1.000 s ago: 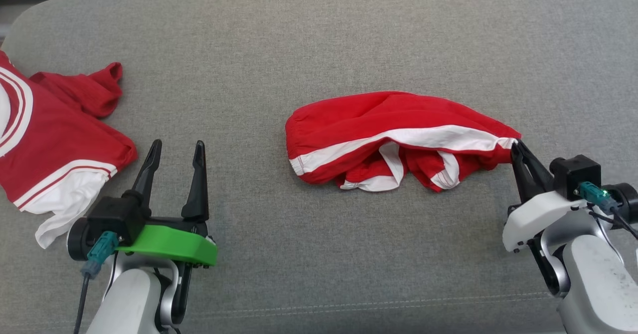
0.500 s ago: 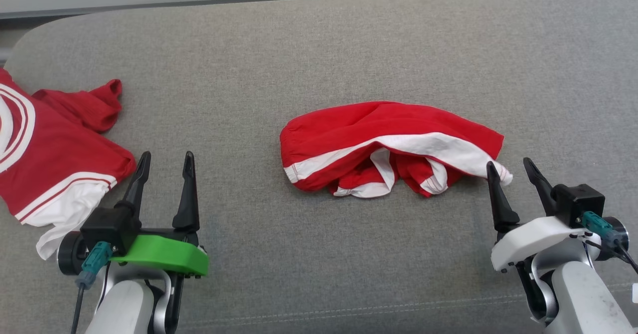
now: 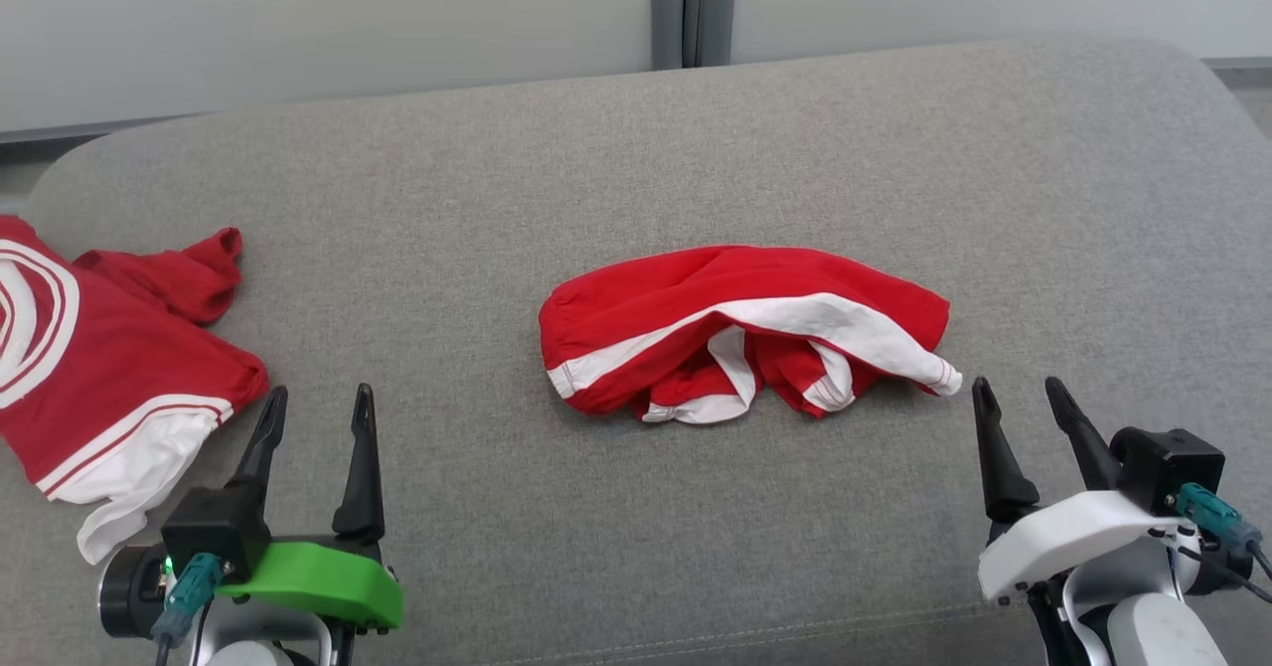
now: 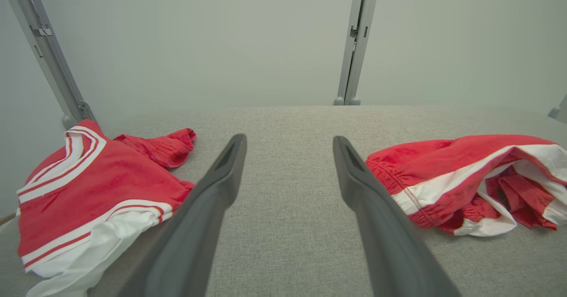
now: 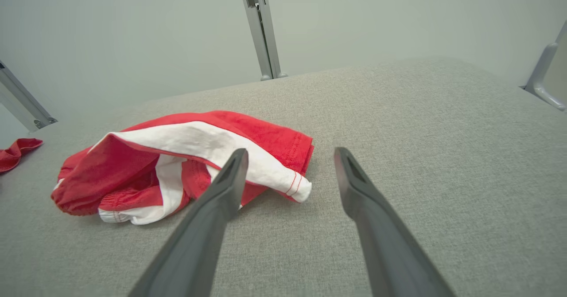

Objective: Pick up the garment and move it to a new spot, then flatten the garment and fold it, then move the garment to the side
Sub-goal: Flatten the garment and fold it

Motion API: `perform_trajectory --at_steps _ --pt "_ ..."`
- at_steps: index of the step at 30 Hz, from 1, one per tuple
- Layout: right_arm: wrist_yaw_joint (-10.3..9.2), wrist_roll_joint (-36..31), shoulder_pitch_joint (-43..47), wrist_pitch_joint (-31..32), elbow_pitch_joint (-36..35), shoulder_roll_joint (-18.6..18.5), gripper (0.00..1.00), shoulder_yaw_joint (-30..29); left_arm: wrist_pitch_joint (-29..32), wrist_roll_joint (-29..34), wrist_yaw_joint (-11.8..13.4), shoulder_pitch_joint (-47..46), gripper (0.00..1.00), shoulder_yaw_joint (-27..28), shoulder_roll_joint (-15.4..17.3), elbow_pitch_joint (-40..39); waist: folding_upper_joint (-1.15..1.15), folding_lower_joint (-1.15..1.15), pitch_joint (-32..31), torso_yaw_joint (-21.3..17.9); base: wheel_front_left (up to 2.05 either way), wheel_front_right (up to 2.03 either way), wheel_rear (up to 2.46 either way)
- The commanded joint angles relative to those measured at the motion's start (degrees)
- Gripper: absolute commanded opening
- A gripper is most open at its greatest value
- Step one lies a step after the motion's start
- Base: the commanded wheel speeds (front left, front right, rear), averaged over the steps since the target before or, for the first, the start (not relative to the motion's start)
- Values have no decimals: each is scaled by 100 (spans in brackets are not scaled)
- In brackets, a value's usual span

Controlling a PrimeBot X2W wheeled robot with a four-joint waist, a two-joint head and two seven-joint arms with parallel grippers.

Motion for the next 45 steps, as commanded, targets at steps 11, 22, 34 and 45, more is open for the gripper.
perform_trajectory --at_steps 11,22,34,45 --pt "-8 -131 462 388 -523 54 100 326 190 109 118 318 100 -153 69 -237 0 0 -253 -3 0 0 0" --pt "-8 -263 540 444 -855 70 100 481 211 91 164 231 100 -200 75 -114 0 0 -290 78 0 0 0" --pt "-7 -166 447 574 -853 76 100 323 898 -82 -235 -139 100 -754 -148 49 0 0 -136 165 0 0 0" --pt "-7 112 -58 527 -180 -115 100 191 1963 -460 -894 -915 100 -1378 -549 610 0 0 474 -29 0 0 0"
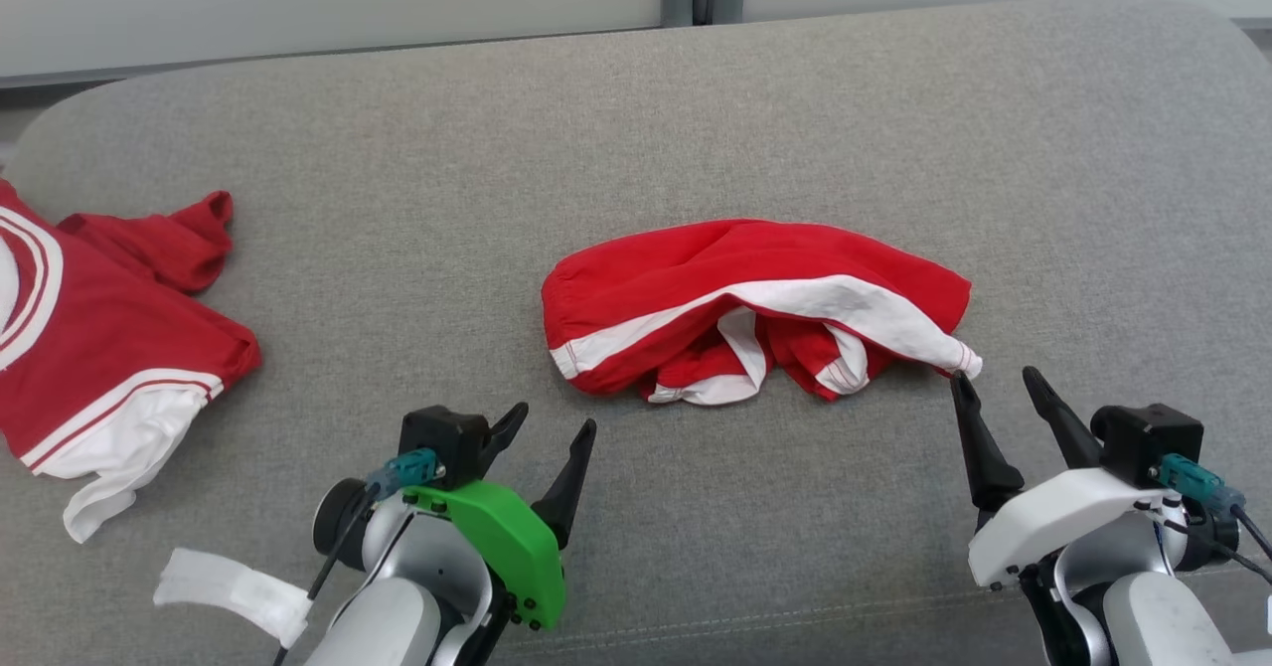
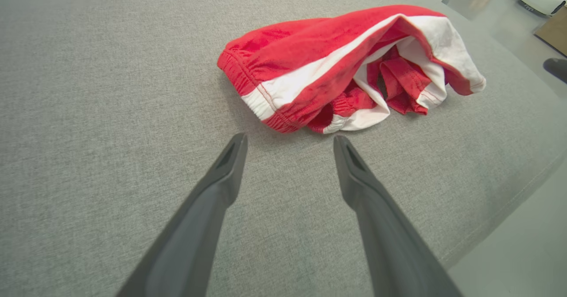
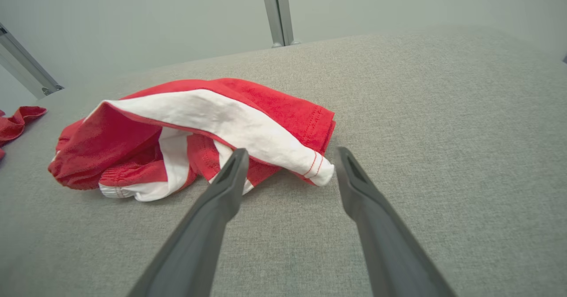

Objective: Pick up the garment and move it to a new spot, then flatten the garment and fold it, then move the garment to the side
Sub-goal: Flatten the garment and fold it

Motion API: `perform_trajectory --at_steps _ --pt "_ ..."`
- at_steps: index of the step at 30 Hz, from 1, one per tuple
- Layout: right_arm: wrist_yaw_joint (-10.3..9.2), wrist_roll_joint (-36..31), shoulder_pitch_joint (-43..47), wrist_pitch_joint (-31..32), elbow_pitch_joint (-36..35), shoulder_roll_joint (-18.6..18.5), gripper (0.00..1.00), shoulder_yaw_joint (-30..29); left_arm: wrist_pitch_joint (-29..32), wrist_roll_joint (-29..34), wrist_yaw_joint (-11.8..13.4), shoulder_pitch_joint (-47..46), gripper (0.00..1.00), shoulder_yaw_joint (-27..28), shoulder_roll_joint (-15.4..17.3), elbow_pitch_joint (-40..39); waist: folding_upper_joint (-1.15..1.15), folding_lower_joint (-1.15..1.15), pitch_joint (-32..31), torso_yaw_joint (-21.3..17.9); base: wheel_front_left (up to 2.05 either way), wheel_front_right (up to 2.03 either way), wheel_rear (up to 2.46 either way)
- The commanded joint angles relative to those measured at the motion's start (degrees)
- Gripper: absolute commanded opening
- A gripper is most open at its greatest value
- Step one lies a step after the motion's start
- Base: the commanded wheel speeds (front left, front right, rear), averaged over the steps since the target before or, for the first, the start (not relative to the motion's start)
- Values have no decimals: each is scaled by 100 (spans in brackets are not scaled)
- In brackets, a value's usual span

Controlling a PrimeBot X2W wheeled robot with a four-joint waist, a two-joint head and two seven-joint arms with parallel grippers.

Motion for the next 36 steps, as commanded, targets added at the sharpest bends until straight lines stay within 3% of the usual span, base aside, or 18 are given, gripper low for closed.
perform_trajectory --at_steps 1,10,23,24,25,26,28,36 --pt "-6 39 -97 -37 58 -48 100 -9 13 -17 -42 -138 100 -12 -1 35 0 0 220 -118 0 0 0" --pt "-6 255 -716 -133 606 -271 100 129 197 -102 -281 -832 100 -30 -6 479 0 0 751 -225 0 0 0" --pt "-6 636 -1309 -174 1154 -529 100 543 150 -175 -377 -1285 100 -18 4 647 0 0 1193 -178 0 0 0" --pt "-6 689 -1354 -168 1193 -541 100 600 166 -201 -386 -1307 96 -19 0 656 0 0 1214 -174 0 0 0" --pt "-6 742 -1394 -165 1237 -553 98 634 165 -205 -392 -1329 78 -21 5 656 0 0 1232 -175 0 0 0" --pt "-6 766 -1437 -147 1290 -584 45 685 133 -192 -392 -1349 48 -23 8 651 0 0 1247 -172 0 0 0" --pt "-6 843 -1512 -199 1349 -613 0 769 93 -183 -404 -1359 0 -51 -2 645 0 0 1264 -162 0 0 0" --pt "-6 958 -1396 -419 1208 -635 0 801 -19 -43 -329 -1271 0 -129 71 424 0 0 1128 -140 0 0 0"
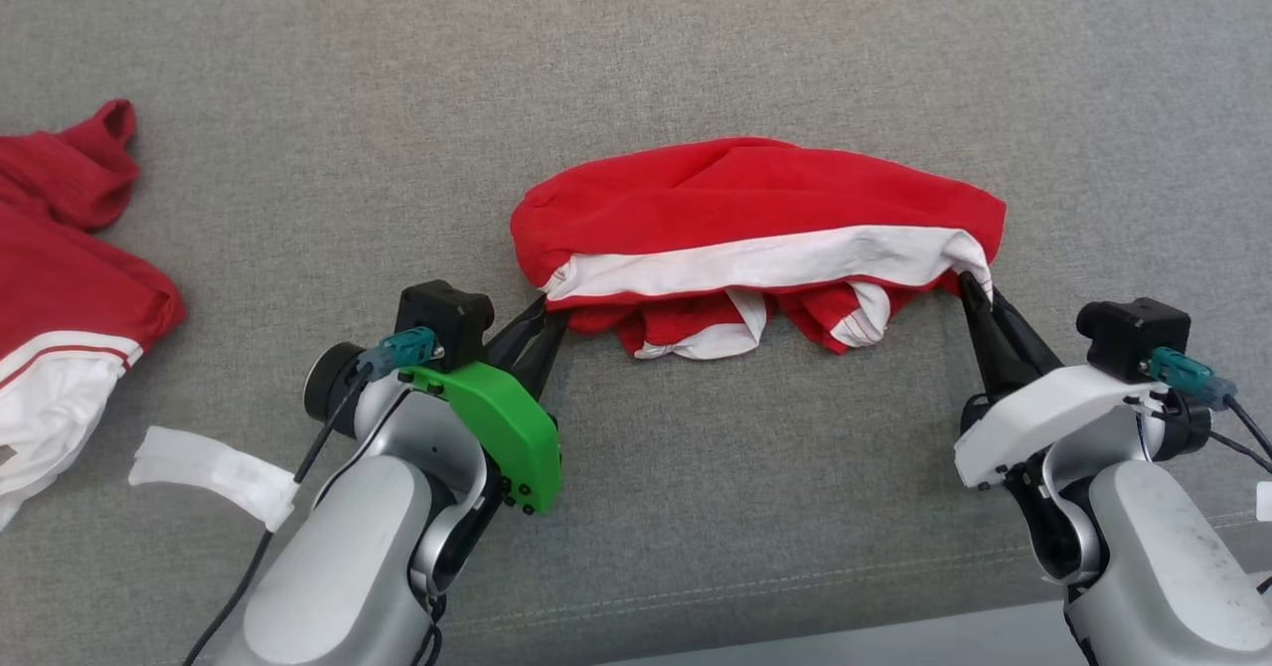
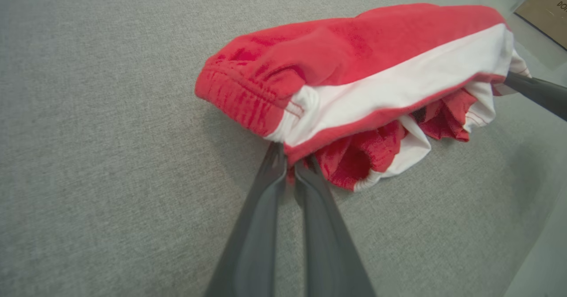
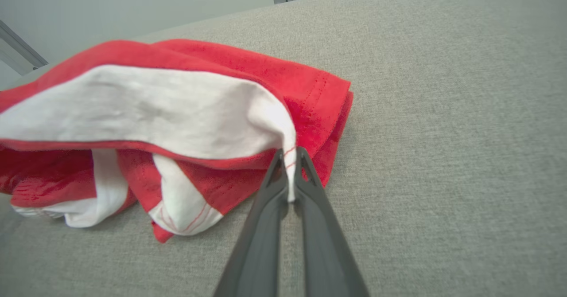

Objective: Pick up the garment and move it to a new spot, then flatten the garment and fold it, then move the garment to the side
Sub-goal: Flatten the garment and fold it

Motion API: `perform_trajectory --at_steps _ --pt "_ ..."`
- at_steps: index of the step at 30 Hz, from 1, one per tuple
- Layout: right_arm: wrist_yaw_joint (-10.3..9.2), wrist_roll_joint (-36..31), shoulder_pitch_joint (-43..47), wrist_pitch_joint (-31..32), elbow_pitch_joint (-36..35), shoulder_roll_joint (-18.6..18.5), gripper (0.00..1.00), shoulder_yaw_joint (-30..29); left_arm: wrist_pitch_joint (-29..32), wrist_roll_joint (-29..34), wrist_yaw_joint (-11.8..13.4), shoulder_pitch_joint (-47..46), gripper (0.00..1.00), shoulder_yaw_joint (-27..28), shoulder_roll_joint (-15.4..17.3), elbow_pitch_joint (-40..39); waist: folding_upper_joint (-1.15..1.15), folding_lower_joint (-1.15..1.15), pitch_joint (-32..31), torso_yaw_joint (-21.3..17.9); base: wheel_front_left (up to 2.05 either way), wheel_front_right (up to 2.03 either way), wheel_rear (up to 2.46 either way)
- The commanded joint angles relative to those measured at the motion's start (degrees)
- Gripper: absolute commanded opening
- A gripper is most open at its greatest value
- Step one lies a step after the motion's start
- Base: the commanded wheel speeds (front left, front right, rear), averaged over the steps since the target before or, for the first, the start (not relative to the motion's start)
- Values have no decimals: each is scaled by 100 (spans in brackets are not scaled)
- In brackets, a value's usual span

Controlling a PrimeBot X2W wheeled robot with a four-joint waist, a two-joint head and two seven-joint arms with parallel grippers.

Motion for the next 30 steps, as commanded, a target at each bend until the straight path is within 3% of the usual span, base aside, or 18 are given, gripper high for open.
perform_trajectory --at_steps 1,10,19,30 --pt "-6 26 105 -68 -126 -17 0 -23 4 32 30 47 0 2 78 -111 0 0 -84 -2 0 0 0" --pt "-6 -190 381 64 -1431 -90 0 -373 430 247 301 73 0 106 617 -1464 0 0 -414 -60 0 0 0" --pt "-6 -398 -320 640 -2329 -306 0 -521 909 449 386 -632 0 422 1134 -2383 0 0 -695 -69 0 0 0" --pt "-6 -373 -1529 1005 -2643 -648 0 -424 1209 312 313 -1648 0 713 1171 -2544 0 0 -978 -6 0 0 0"
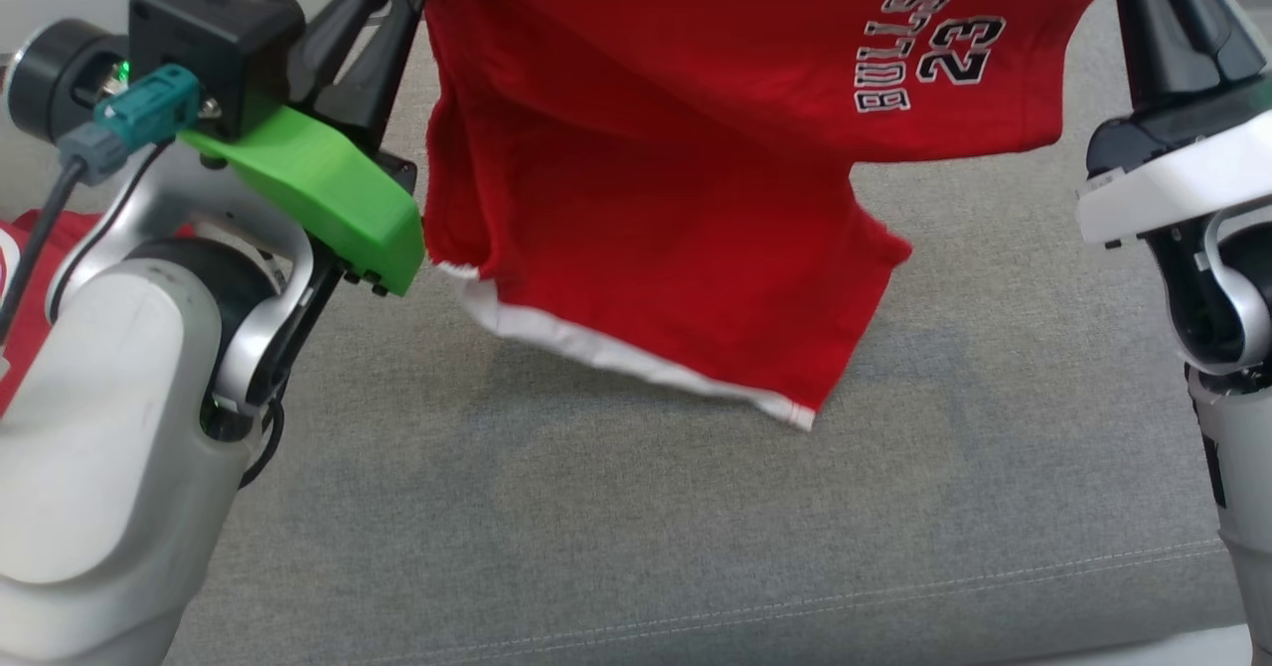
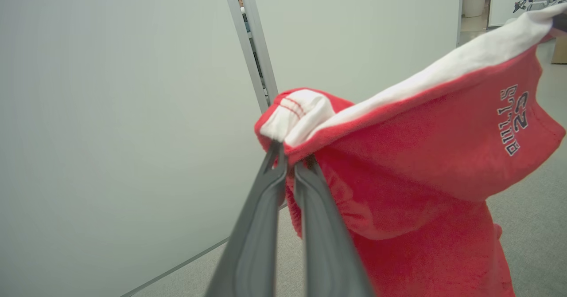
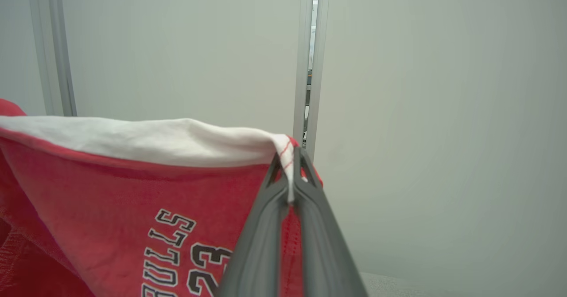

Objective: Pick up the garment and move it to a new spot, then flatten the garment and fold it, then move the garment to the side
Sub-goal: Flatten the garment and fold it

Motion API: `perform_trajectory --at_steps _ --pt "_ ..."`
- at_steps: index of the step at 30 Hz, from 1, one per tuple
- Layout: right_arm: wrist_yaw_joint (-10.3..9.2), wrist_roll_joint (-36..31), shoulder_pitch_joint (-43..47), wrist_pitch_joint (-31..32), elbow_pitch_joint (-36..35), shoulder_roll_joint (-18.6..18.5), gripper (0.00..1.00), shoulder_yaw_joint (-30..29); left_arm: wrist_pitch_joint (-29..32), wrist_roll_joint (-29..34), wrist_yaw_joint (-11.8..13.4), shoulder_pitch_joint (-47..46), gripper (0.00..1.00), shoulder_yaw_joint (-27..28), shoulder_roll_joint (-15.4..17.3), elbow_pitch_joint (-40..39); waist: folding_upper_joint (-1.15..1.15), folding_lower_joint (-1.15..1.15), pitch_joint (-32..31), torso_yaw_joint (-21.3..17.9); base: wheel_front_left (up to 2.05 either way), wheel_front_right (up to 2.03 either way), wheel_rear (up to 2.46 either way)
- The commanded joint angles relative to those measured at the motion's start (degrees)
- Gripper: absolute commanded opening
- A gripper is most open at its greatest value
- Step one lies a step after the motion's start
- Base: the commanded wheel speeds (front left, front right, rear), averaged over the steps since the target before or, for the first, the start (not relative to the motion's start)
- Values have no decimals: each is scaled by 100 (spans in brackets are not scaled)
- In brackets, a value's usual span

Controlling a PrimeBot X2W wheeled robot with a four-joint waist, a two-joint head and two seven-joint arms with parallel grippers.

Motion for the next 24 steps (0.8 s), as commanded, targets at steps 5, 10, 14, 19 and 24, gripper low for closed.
perform_trajectory --at_steps 5,10,14,19,24 --pt "-6 75 -303 126 -46 8 0 28 3 -96 34 -263 0 94 -53 49 0 0 -13 22 0 0 0" --pt "-6 187 -725 186 449 15 0 163 -99 -229 2 -563 0 176 -202 535 0 0 133 18 0 0 0" --pt "-6 293 -1199 173 991 71 0 295 -143 -359 -80 -912 0 204 -361 1072 0 0 258 25 0 0 0" --pt "-6 382 -2446 27 2218 129 0 550 -235 -508 -249 -1965 0 270 -683 2401 0 0 697 89 0 0 0" --pt "-7 344 -3560 -324 3288 199 0 689 -589 -463 -341 -2954 0 333 -911 3591 0 0 1083 148 0 0 0"
